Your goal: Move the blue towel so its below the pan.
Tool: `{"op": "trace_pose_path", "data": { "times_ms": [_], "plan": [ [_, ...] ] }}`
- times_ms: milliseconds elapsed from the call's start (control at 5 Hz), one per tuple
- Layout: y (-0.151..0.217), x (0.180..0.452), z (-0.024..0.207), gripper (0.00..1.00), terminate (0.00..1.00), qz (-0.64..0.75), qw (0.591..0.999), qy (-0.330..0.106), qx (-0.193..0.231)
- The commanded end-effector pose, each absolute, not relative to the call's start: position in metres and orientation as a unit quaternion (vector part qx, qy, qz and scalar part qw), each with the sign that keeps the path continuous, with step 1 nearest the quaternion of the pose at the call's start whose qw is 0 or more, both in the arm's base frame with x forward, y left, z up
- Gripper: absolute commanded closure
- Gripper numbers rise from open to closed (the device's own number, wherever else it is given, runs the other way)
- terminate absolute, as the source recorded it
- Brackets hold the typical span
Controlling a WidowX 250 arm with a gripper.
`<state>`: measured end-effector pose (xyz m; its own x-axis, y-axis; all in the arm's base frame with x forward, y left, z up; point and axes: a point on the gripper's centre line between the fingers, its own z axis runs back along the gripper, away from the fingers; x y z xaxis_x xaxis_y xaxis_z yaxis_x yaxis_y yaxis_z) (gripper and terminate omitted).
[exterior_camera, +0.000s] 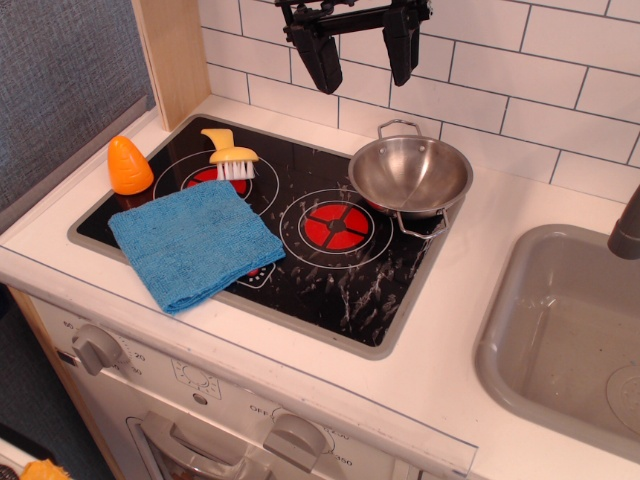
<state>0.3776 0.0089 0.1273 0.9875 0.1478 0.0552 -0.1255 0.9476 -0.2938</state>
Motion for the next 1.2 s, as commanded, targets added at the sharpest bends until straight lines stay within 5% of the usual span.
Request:
{"op": "trace_pose_path", "data": {
  "times_ms": [0, 600, 1000],
  "plan": [
    [0.009, 0.378, 0.127, 0.0, 0.0, 0.069, 0.986, -0.038, -0.146],
    [0.065, 0.313, 0.132, 0.0, 0.0, 0.203, 0.973, -0.048, -0.102],
    [0.086, 0.301, 0.108, 0.0, 0.0, 0.207, 0.974, -0.067, -0.067]
  ]
}}
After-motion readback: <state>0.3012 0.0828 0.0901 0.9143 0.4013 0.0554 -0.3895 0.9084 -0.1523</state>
